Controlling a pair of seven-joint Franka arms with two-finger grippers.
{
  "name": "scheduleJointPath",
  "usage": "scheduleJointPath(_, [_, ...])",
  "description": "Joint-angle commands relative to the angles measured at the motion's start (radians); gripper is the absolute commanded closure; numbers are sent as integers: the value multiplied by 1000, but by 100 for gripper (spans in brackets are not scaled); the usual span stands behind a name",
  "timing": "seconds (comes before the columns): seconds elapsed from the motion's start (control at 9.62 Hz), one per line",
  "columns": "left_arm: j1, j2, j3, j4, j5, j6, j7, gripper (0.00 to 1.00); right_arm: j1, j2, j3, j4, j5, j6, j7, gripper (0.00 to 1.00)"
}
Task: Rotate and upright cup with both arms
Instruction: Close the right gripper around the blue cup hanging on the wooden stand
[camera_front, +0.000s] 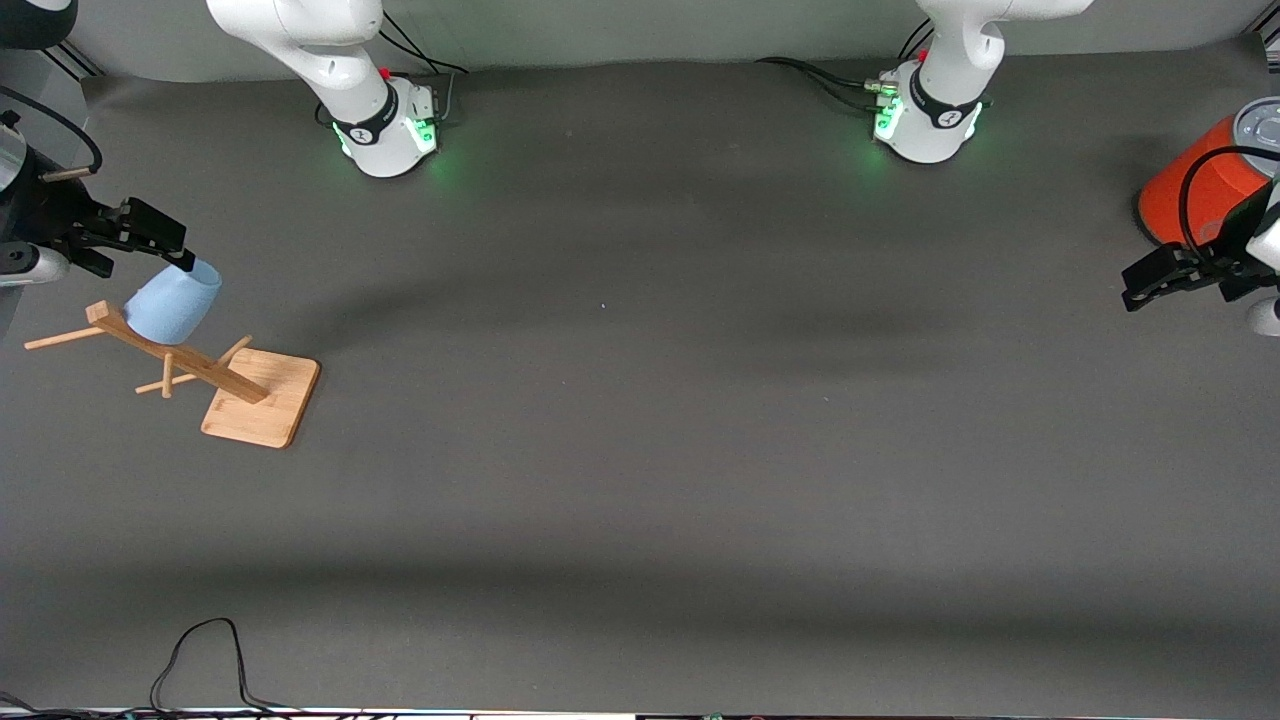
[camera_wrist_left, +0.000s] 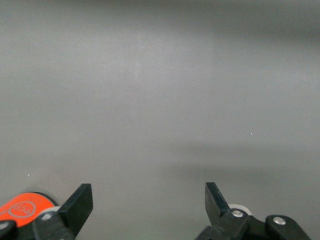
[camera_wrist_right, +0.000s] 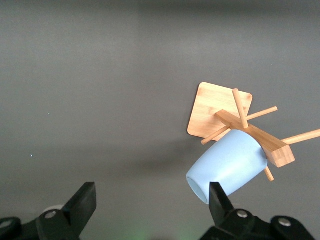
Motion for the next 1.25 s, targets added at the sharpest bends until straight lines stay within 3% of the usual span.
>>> scheduleJointPath(0.0, [2, 9, -4, 20, -3, 5, -3, 0, -12, 13, 13, 30, -7, -15, 19, 0])
scheduleJointPath(0.31, [2, 6, -4, 21, 0, 0, -5, 0, -18, 10, 1, 61, 0, -20, 37, 0])
scheduleJointPath(0.52, [3, 4, -2, 23, 1, -6, -2, 0, -86, 4, -3, 46, 85, -52, 290, 0])
scheduleJointPath(0.73, [3, 1, -4, 23, -2, -15, -3, 0, -125, 6, -19, 35, 101, -84, 545, 0])
scheduleJointPath(0.94, [-5, -3, -5, 21, -3, -29, -3, 0, -130, 7, -100, 15, 168, -95, 733, 0])
scheduleJointPath(1.14, [-5, 0, -5, 20, -4, -37, 0, 0, -130, 13, -197, -37, 218, -87, 740, 0])
